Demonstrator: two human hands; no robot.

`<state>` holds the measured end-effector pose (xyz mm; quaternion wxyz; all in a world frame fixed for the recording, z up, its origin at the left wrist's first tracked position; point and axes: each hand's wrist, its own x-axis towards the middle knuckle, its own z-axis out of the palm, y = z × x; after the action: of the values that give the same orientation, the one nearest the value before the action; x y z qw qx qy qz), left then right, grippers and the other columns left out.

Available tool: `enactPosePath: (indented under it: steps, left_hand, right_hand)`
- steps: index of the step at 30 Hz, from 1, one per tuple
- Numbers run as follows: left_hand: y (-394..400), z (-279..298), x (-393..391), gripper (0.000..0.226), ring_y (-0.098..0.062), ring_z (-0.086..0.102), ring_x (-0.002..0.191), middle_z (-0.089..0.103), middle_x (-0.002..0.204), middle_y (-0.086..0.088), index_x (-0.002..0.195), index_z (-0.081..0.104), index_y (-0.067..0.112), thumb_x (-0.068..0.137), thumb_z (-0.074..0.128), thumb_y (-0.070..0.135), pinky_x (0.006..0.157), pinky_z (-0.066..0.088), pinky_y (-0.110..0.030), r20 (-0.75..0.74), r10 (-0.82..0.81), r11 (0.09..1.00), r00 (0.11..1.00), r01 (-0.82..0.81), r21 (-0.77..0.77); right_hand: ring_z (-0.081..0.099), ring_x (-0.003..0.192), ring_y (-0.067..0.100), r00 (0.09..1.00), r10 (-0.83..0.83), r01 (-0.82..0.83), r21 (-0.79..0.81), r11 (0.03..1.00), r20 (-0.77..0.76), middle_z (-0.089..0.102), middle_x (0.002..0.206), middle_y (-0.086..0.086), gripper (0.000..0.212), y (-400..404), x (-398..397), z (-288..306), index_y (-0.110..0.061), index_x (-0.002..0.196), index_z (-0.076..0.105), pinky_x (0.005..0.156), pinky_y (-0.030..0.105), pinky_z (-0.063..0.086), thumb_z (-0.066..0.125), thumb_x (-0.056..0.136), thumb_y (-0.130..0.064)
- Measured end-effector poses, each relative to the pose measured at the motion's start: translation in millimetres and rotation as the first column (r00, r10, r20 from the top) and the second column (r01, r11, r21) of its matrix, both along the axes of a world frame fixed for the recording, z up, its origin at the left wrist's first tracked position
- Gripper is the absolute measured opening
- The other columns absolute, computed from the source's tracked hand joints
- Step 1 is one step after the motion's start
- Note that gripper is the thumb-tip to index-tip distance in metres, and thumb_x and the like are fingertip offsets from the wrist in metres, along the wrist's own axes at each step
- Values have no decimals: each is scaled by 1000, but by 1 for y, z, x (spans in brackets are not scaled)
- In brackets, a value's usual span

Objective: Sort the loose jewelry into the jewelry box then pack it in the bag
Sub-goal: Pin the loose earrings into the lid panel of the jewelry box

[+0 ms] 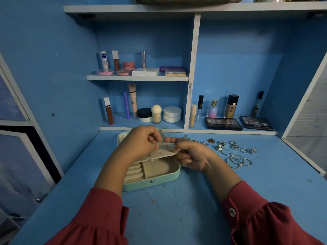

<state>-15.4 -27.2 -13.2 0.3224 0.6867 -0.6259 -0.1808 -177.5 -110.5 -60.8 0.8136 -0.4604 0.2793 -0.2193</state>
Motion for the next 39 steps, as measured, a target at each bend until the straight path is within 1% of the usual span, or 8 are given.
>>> enactPosePath:
  steps: [5, 10, 18, 21, 25, 28, 35, 39]
  left_hand:
    - [-1, 0, -4, 26, -11, 55, 73, 58, 78, 5, 79, 60, 27, 81, 65, 2, 74, 48, -30, 74, -6, 1000, 997, 5, 12]
    - [-1, 2, -8, 24, -10, 55, 75, 54, 76, 11, 82, 59, 25, 82, 62, 1, 76, 49, -30, 137, -6, 1000, 991, 4, 14]
    - [1, 3, -9, 24, -8, 55, 76, 55, 77, 12, 81, 59, 25, 82, 63, 2, 75, 47, -26, 149, -24, 999, 989, 20, 31]
    - [1, 2, -7, 23, -8, 56, 75, 57, 77, 11, 80, 59, 24, 82, 66, 3, 72, 47, -25, 138, -21, 999, 990, 16, 42]
    - [1, 1, -3, 19, -7, 57, 70, 61, 76, 6, 81, 64, 22, 81, 70, 4, 65, 45, -20, 83, 2, 999, 997, -6, 40]
    - [1, 1, -2, 20, -10, 59, 73, 62, 78, 3, 80, 64, 23, 81, 69, 4, 69, 48, -24, 75, 14, 1000, 997, -15, 20]
    - [0, 2, -5, 22, -11, 60, 75, 62, 76, 6, 78, 64, 24, 79, 66, 2, 69, 48, -24, 106, 23, 1000, 994, -24, 5]
    - [1, 2, -5, 22, -11, 60, 73, 62, 75, 5, 78, 64, 24, 79, 66, 2, 69, 49, -25, 100, 17, 1000, 995, -18, 13]
  right_hand:
    - [23, 29, 1, 1000, -6, 6, -1, 1000, 2, 34, 45, -6, 47, -1, 0, -1, -13, 126, 44, 28, 11, 15, 35, 86, 11]
    - [23, 29, 1, 1000, -11, 11, -10, 1000, 6, 35, 45, -6, 50, -1, 0, -2, -13, 129, 43, 28, 11, 15, 36, 86, 12]
    - [22, 30, 1, 1000, -9, 9, -17, 1000, 8, 31, 48, -6, 56, -2, 0, -4, -10, 135, 41, 28, 12, 16, 39, 85, 15]
    - [22, 30, 1, 1000, -6, 6, -17, 1000, 7, 29, 56, -2, 59, -3, 1, -4, -11, 131, 44, 28, 12, 17, 49, 77, 14]
    - [23, 30, 1, 1000, -10, 10, -30, 1000, -14, 33, 54, -3, 49, -2, 1, -2, -12, 127, 43, 29, 12, 16, 39, 85, 14]
    - [22, 30, 1, 1000, -4, 4, -24, 1000, -7, 36, 49, -6, 46, -1, 0, -1, -13, 124, 43, 28, 11, 16, 37, 87, 13]
    - [22, 29, 1, 1000, 7, -7, -28, 1000, -7, 33, 46, -7, 48, -1, -1, -1, -14, 126, 42, 29, 11, 15, 37, 87, 14]
    - [23, 30, 1, 1000, 21, -21, -20, 1000, 9, 34, 50, -6, 53, -3, 0, -3, -13, 129, 41, 28, 11, 17, 43, 83, 14]
